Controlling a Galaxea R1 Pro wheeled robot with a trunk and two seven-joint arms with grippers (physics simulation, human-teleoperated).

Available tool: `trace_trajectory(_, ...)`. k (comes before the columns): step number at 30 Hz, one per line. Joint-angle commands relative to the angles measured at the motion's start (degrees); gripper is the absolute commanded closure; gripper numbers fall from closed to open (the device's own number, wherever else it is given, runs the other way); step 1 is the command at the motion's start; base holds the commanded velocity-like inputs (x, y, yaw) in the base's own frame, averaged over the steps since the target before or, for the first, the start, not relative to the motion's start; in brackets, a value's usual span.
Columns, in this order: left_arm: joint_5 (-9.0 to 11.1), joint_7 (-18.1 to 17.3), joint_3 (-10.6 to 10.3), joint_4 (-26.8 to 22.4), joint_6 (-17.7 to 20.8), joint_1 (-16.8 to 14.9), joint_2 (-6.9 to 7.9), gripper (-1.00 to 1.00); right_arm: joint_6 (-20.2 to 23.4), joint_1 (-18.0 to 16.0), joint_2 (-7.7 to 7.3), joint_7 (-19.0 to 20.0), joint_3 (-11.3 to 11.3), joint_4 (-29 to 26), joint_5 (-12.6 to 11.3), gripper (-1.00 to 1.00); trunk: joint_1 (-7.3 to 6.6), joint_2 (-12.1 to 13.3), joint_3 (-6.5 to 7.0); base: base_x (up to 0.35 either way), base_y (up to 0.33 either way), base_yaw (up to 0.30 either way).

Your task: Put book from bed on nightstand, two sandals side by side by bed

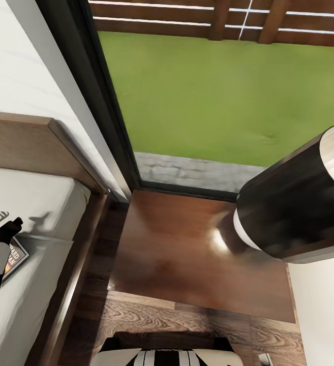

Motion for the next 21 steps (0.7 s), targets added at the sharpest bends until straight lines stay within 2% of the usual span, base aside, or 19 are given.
trace_trajectory(1, 0.6, 0.3, 0.0, 0.0, 0.5, 0.0, -0.02, -1.00, 0.6, 0.0, -0.03, 0.2, 0.5, 0.0, -0.6, -1.00, 0.00, 0.0, -0.03, 0.000, 0.000, 0.000)
trace_trajectory(21, 0.6, 0.3, 0.0, 0.0, 0.6, 0.0, -0.08, -1.00, 0.6, 0.0, -0.03, 0.2, 0.5, 0.0, -0.6, -1.00, 0.00, 0.0, -0.03, 0.000, -0.006, 0.000)
